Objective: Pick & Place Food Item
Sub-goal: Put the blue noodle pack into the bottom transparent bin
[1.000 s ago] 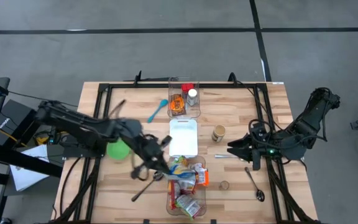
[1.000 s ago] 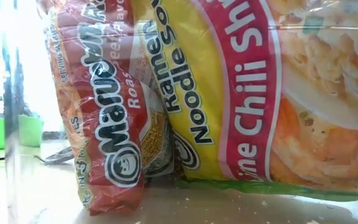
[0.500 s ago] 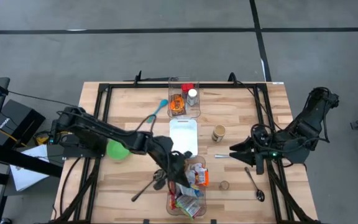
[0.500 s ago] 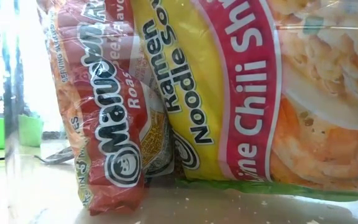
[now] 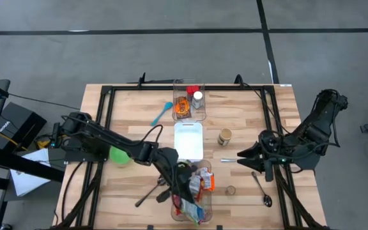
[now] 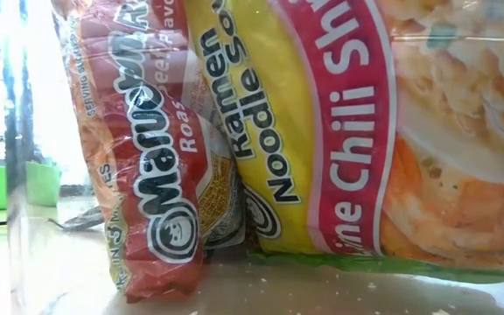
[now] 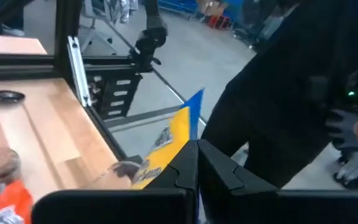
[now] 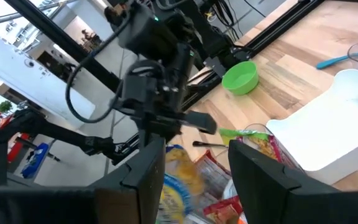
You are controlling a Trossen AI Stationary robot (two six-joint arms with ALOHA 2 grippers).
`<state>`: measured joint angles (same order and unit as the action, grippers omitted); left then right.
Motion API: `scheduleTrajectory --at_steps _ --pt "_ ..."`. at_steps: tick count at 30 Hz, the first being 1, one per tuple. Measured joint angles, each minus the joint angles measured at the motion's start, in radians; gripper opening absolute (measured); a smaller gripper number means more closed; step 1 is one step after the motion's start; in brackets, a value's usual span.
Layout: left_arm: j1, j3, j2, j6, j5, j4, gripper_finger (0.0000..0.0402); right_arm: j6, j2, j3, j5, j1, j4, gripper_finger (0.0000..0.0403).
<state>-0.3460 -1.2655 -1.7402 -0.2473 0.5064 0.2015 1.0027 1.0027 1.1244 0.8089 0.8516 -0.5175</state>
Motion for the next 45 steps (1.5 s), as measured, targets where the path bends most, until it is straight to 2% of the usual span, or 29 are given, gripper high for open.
scheduleTrajectory --at_steps 8,14,24,45 --pt "-0.012 0.002 -0.041 -0.015 -0.025 -0.117 0.0000 -0.008 0.000 0.000 0.000 -0.001 -0.014 0.0171" --pt "-0.003 0.002 -0.073 -0.016 -0.095 -0.104 0.0000 -0.008 0.000 0.000 0.000 -0.001 -0.018 0.0171" --pt "-0.014 0.002 -0.155 -0.018 -0.061 -0.101 0.0000 -0.008 0.000 0.000 0.001 -0.001 -0.019 0.0171" --pt "-0.015 0.002 -0.202 -0.018 -0.091 -0.058 0.0001 -0.008 0.000 0.000 0.003 -0.001 -0.023 0.0171"
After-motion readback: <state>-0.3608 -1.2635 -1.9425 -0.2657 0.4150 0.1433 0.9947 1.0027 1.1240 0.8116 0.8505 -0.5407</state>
